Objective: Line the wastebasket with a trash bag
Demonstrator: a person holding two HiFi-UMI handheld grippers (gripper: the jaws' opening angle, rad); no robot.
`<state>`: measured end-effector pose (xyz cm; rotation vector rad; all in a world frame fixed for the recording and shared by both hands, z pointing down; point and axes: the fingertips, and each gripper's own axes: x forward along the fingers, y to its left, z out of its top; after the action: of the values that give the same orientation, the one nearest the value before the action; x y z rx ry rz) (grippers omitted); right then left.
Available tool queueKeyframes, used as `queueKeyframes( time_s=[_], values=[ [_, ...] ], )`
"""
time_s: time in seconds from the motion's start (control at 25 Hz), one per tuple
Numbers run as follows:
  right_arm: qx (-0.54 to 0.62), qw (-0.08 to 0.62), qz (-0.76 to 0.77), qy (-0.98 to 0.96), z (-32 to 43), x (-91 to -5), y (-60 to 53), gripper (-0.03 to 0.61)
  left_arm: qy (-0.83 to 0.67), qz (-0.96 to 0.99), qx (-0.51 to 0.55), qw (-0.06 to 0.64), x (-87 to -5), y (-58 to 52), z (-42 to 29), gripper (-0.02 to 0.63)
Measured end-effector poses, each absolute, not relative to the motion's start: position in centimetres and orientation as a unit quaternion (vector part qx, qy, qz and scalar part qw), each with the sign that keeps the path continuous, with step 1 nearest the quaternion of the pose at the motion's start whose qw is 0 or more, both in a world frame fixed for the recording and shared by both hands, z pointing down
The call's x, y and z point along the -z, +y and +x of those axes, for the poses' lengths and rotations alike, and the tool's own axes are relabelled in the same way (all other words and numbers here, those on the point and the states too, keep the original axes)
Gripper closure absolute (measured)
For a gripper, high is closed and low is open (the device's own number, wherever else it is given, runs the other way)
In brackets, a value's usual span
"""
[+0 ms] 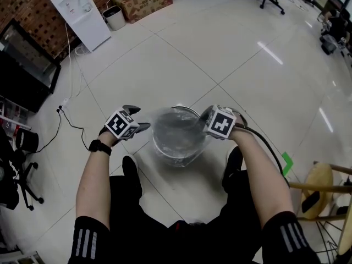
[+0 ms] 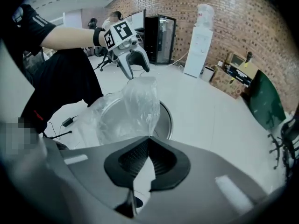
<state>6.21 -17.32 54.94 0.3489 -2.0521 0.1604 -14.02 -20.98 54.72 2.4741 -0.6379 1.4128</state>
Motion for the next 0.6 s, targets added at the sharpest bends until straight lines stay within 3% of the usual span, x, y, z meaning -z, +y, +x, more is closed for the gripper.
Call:
queueKeyframes(
  time_s=[0.2, 0.24, 0.36, 0.4, 0.6],
  values=[
    [-0.059, 0.505, 0.182, -0.841, 7.7, -56.1, -20.0, 0.572, -0.208, 0.842, -0.475, 0.147, -56.3, -22.0, -12.9, 0.37],
    [-0.063, 0.507, 0.19, -0.838, 7.9, -56.4, -20.5, 0.572, -0.207, 0.84, -0.477, 0.151, -56.8, -22.1, -12.7, 0.406],
    [-0.069, 0.514, 0.213, -0.828, 8.9, -57.2, -22.1, 0.572, -0.217, 0.825, -0.502, 0.144, -58.0, -23.1, -12.9, 0.595],
    [-0.069, 0.513, 0.222, -0.826, 9.1, -57.3, -22.8, 0.572, -0.222, 0.82, -0.508, 0.141, -58.2, -23.6, -13.0, 0.62],
    [-0.088, 0.508, 0.241, -0.822, 9.2, -58.9, -25.4, 0.572, -0.242, 0.803, -0.528, 0.137, -59.7, -25.7, -13.2, 0.62]
  ],
)
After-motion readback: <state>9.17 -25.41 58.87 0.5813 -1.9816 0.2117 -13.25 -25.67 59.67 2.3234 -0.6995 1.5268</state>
